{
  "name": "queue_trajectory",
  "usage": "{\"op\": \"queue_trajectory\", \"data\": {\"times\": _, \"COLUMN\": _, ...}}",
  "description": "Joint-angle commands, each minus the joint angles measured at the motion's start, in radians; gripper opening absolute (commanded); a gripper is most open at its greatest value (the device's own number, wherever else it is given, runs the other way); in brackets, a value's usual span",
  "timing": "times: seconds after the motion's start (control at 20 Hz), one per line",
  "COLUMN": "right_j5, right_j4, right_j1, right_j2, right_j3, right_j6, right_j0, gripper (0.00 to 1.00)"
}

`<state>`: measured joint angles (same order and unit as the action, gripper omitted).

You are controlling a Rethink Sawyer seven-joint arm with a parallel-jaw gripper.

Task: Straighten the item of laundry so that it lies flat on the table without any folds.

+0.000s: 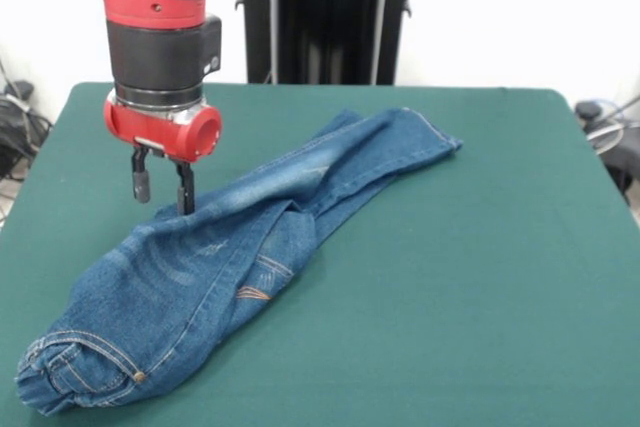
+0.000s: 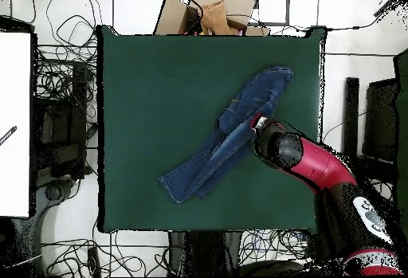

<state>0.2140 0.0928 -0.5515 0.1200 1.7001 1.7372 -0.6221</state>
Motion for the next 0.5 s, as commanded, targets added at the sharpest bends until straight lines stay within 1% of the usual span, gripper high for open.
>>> {"op": "queue_trajectory", "data": {"times": 0.05, "right_j5": 0.076, "right_j4": 0.098, "right_j1": 0.028, "right_j2": 0.074, "right_j3": -0.040, "right_j6": -0.048, "right_j0": 0.012, "gripper": 1.00}}
{"op": "queue_trajectory", "data": {"times": 0.25, "right_j5": 0.086, "right_j4": 0.112, "right_j1": 0.026, "right_j2": 0.088, "right_j3": -0.039, "right_j6": -0.050, "right_j0": -0.004, "gripper": 1.00}}
{"op": "queue_trajectory", "data": {"times": 0.35, "right_j5": 0.088, "right_j4": 0.101, "right_j1": 0.024, "right_j2": 0.070, "right_j3": -0.045, "right_j6": -0.016, "right_j0": 0.007, "gripper": 1.00}}
{"op": "queue_trajectory", "data": {"times": 0.5, "right_j5": 0.076, "right_j4": 0.090, "right_j1": 0.013, "right_j2": 0.082, "right_j3": -0.030, "right_j6": 0.008, "right_j0": -0.004, "gripper": 1.00}}
